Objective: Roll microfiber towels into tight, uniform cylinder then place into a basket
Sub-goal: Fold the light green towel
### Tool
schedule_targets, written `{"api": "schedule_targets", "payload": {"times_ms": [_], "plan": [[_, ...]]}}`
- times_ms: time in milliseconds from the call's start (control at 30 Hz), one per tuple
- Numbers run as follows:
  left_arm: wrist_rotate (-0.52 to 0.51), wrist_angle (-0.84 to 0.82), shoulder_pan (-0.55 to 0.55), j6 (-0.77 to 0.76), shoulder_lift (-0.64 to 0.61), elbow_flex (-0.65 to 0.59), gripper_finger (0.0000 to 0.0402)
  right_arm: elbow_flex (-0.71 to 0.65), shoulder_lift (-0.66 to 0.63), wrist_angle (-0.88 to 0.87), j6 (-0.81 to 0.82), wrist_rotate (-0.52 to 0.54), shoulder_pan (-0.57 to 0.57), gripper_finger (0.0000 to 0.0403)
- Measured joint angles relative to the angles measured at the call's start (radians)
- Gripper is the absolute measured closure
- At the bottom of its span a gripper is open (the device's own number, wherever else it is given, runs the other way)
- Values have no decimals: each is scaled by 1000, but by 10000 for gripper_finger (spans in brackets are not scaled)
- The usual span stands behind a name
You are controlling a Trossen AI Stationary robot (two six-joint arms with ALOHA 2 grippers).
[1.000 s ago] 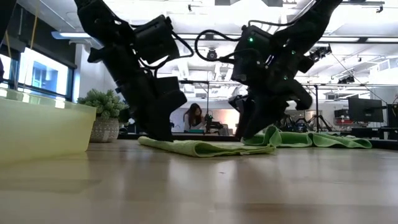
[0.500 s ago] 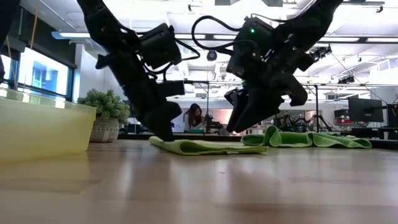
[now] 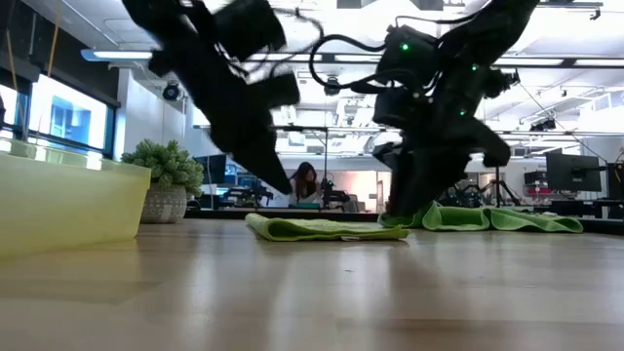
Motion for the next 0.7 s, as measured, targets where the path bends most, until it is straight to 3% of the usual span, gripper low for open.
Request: {"api": "schedule_targets", "payload": {"times_ms": [133, 300, 467, 700], "plan": [[88, -34, -88, 24, -33, 2, 314, 0, -58, -87, -18, 0, 0, 289], [-35, -38, -163, 2, -15, 1, 310, 0, -121, -125, -8, 7, 0, 289], [-49, -48, -211, 22, 10, 0, 281, 0, -126, -153, 84, 7, 0, 289], [-158, -43, -246, 206, 20, 0, 238, 0, -106, -202, 134, 2, 18, 288]]}}
